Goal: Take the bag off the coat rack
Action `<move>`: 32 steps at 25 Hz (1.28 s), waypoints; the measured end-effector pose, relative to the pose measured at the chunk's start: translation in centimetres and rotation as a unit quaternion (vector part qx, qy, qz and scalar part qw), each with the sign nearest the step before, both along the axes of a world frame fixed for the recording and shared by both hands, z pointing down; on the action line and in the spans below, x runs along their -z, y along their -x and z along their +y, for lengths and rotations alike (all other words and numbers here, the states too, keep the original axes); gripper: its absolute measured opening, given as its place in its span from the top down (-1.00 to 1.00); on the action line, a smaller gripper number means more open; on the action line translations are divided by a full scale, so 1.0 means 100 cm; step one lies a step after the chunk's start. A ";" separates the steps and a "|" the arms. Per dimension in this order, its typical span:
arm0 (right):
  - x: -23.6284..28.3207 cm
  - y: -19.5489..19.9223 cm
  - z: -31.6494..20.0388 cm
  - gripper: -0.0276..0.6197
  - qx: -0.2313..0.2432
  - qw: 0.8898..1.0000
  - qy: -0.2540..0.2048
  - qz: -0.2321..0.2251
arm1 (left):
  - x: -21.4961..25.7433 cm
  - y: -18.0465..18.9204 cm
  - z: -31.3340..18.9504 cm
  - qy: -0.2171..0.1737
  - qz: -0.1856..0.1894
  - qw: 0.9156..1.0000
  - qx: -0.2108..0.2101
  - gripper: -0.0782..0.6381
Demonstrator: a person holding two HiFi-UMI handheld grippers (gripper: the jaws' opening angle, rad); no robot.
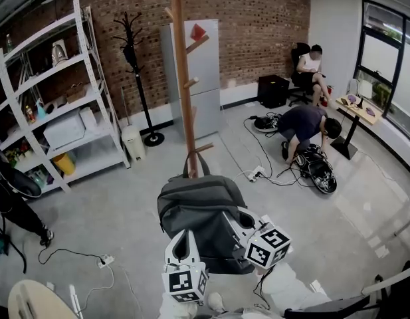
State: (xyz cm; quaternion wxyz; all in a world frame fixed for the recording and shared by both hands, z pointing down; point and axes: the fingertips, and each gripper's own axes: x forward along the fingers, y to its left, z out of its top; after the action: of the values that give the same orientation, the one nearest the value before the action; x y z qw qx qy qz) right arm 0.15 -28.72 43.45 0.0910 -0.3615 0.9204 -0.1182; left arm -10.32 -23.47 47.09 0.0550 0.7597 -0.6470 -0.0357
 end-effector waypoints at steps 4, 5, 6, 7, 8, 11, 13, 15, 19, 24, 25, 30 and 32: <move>0.001 -0.006 0.022 0.79 0.003 1.000 0.008 -0.002 | 0.006 -0.022 0.026 0.001 -0.009 1.000 -0.007 0.81; 0.002 -0.008 0.028 0.79 0.004 1.000 0.011 -0.004 | 0.009 -0.027 0.033 -0.003 -0.014 1.000 -0.009 0.81; 0.002 -0.009 0.033 0.79 0.004 1.000 0.014 -0.006 | 0.012 -0.031 0.039 -0.005 -0.016 1.000 -0.009 0.81; 0.002 -0.010 0.039 0.79 0.005 1.000 0.017 -0.009 | 0.013 -0.034 0.044 -0.006 -0.014 1.000 -0.009 0.82; 0.001 -0.011 0.045 0.79 0.005 1.000 0.020 -0.010 | 0.015 -0.037 0.049 -0.006 -0.011 1.000 -0.009 0.82; -0.001 -0.016 0.060 0.79 0.004 1.000 0.026 -0.005 | 0.020 -0.040 0.062 -0.008 -0.005 1.000 -0.004 0.81; -0.001 -0.018 0.068 0.79 -0.001 1.000 0.030 0.000 | 0.024 -0.040 0.071 -0.007 -0.009 1.000 -0.002 0.82; -0.002 -0.018 0.077 0.79 -0.006 0.999 0.036 0.005 | 0.026 -0.038 0.079 -0.006 -0.014 1.000 -0.001 0.81; 0.000 -0.016 0.090 0.79 -0.013 0.999 0.038 0.007 | 0.028 -0.033 0.085 -0.006 -0.013 1.000 -0.004 0.82; 0.003 -0.010 0.105 0.79 -0.018 0.999 0.033 -0.004 | 0.033 -0.026 0.093 -0.009 -0.017 1.000 -0.011 0.82; 0.004 -0.009 0.107 0.79 -0.021 0.999 0.029 -0.005 | 0.035 -0.024 0.094 -0.010 -0.014 1.000 -0.013 0.81; 0.005 -0.003 0.111 0.79 -0.024 0.999 0.032 -0.009 | 0.039 -0.017 0.096 -0.016 -0.015 1.000 -0.011 0.82; 0.005 -0.001 0.113 0.79 -0.022 0.999 0.033 -0.008 | 0.039 -0.015 0.096 -0.017 -0.011 1.000 -0.009 0.81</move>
State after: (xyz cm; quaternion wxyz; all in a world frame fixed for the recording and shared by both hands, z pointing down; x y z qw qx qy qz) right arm 0.21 -17.47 42.95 0.0890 -0.3834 0.9070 -0.1499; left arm -8.81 -13.90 43.24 0.0354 0.7666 -0.6400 -0.0376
